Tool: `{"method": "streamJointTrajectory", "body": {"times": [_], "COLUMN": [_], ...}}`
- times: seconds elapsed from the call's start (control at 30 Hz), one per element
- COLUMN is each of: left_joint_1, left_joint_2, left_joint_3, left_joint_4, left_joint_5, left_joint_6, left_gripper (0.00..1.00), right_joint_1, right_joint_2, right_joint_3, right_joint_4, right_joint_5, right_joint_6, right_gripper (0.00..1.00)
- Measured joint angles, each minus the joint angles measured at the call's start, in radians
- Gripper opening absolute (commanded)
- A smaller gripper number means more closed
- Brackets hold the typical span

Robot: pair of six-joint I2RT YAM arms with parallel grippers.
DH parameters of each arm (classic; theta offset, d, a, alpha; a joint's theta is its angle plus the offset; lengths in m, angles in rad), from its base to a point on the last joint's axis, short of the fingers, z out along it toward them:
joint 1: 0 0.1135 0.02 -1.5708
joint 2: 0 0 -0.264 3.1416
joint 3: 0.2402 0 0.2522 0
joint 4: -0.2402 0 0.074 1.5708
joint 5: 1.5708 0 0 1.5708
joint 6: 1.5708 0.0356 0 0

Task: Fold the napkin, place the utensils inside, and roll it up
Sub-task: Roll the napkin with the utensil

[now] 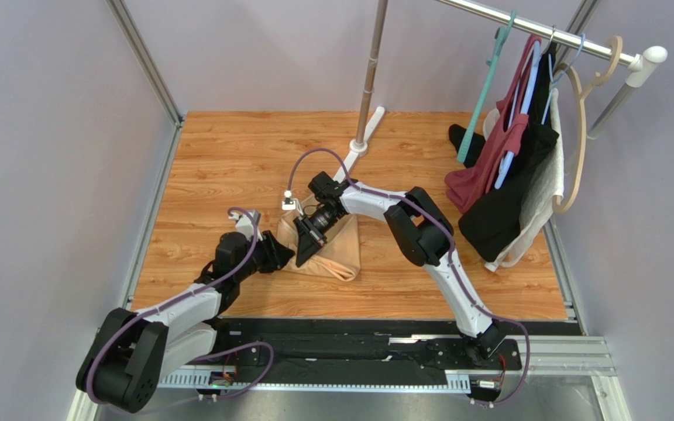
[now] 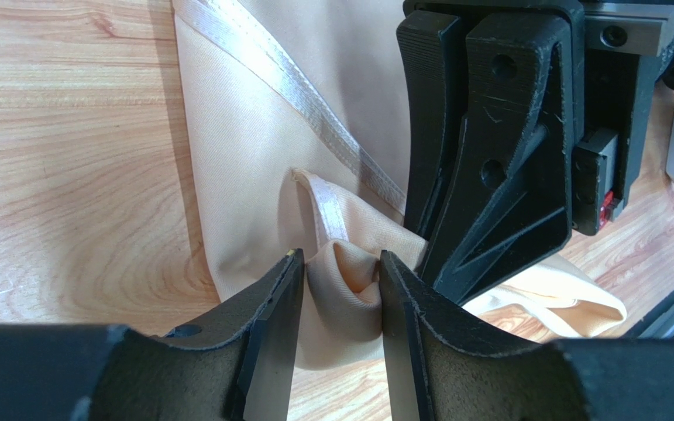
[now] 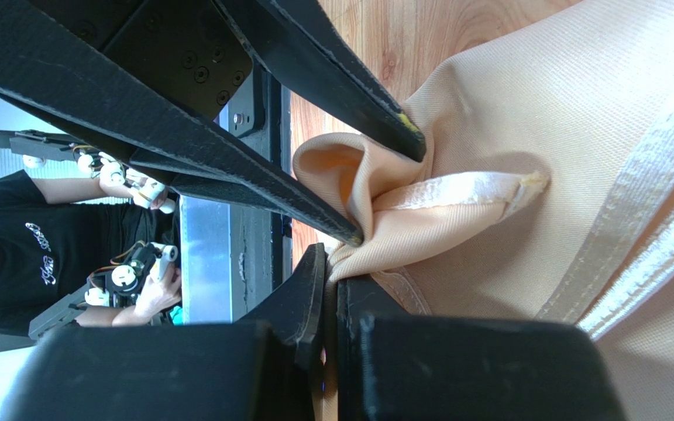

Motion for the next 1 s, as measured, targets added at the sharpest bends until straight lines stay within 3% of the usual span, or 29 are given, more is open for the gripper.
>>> {"method": "streamJointTrajectory", "body": {"times": [0.2,0.4,0.53,0.63,1.0], "left_joint_1": [-0.001,-0.001,-0.005,-0.005,-0.009], "left_joint_2": [0.070,0.102,0.093,0.070,-0.016], "left_joint_3": [0.000,-0.001,-0.010,-0.024,-0.011], "left_joint_4": [0.063,0.120,0.136,0.140,-0.034], "left_joint_5": [0.009,0.029,0.036,0.038,-0.019], "left_joint_6": [0.000,-0.014,-0.027,-0.037,-0.104], "left_gripper": [0.44,0.13,0.00,0.00,0.00], "right_joint_1": [-0.002,-0.002,-0.002,-0.002,0.006], "right_joint_2": [0.003,0.003,0.003,0.003,0.000], "right_joint_3": [0.003,0.005,0.006,0.007,-0.011], "right_joint_4": [-0.003,-0.005,-0.008,-0.011,0.004], "right_joint_5": [-0.002,0.000,0.001,0.003,0.060], "right_joint_6": [0.002,0.003,0.003,0.003,0.028], "right_gripper": [0.00,0.00,0.00,0.00,0.31]}}
